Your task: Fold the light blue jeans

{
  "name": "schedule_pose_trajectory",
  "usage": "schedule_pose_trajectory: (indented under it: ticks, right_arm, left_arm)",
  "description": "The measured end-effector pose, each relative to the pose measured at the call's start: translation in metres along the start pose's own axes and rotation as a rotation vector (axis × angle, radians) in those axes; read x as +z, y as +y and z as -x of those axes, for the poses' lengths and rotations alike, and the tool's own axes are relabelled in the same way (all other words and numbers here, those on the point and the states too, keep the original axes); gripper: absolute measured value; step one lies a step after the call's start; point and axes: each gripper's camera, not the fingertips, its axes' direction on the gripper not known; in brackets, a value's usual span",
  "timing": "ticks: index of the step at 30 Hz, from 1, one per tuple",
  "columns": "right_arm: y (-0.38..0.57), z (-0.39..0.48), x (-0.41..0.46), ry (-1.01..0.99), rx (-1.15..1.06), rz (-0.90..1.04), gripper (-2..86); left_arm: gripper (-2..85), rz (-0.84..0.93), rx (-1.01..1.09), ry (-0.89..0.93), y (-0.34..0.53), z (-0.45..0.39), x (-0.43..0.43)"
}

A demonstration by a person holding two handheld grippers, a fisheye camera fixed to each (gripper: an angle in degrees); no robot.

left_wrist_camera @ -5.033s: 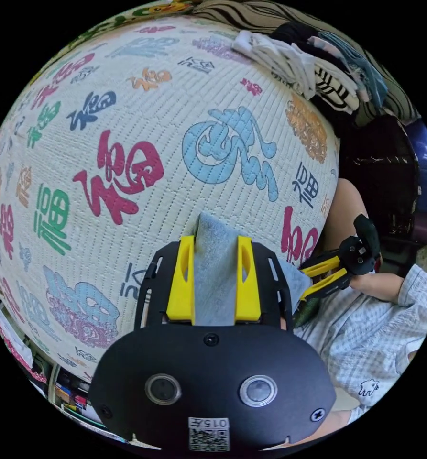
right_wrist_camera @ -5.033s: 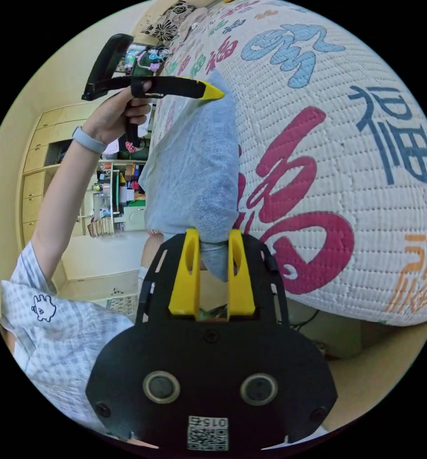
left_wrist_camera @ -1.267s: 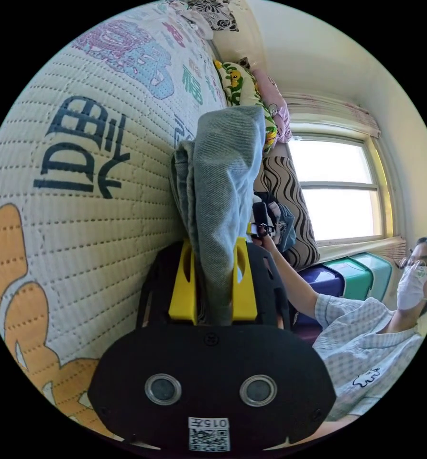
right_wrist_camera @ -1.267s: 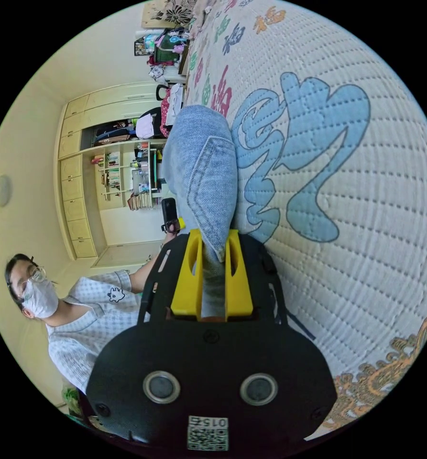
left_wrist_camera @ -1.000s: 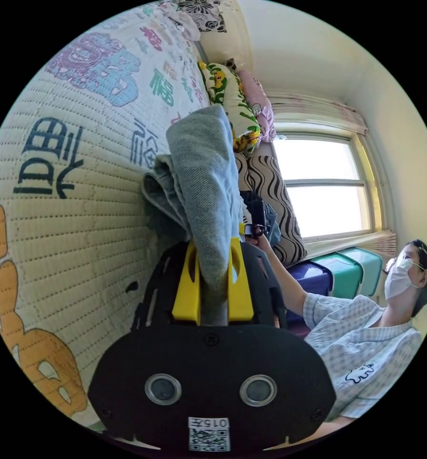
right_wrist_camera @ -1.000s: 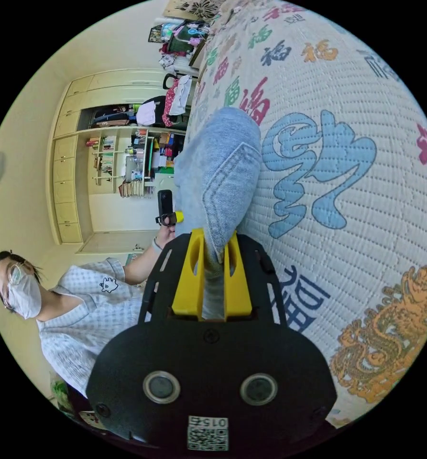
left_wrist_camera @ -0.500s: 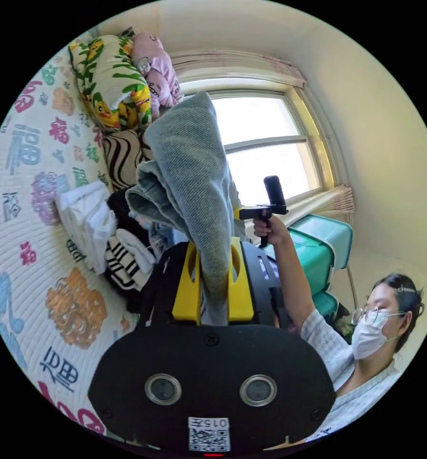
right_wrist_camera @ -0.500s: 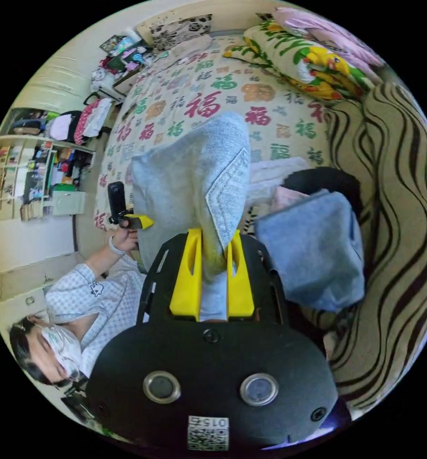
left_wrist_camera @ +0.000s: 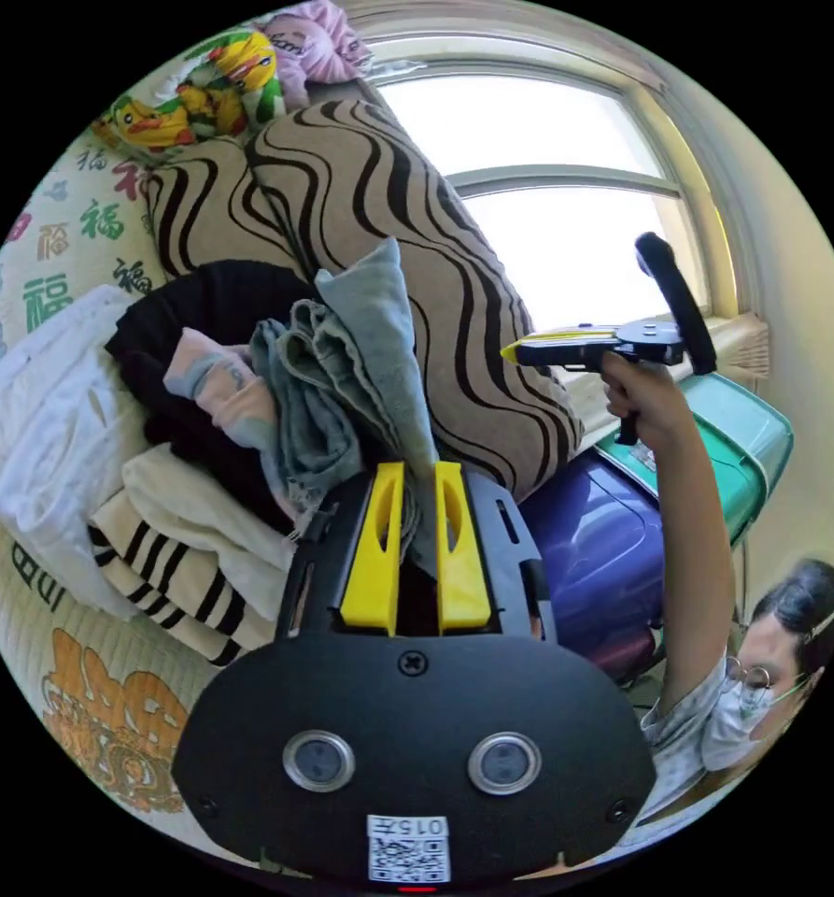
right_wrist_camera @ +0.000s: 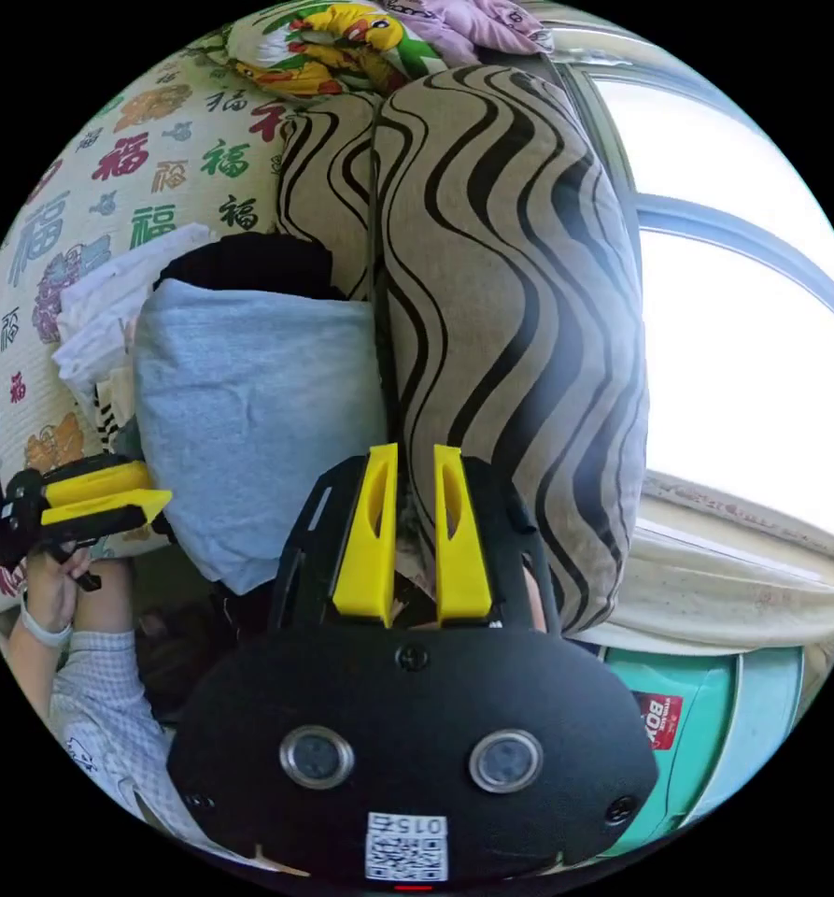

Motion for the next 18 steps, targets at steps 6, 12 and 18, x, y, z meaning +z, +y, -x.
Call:
schedule_pose_trajectory:
  ticks: [6,12,18]
  right_arm:
    - [-0.005,0.041,-0.038,-0.156,-0.063,-0.147,4.4]
    - [0.016,0.101,-0.065,-0.45,-0.242,-0.366,3.7]
    - [0.058,0.154,-0.038,-0.862,-0.41,-0.38,9.3]
  left_arm:
    - [9.0,-0.065,-0.031,-0.14,0.025,0.044,-0.061]
    - [11.8,0.022,-0.275,-0.132,0.067,0.127,-0.041]
    - [14.6,-0.032,-0.413,0.04,0.078,0.154,0.018]
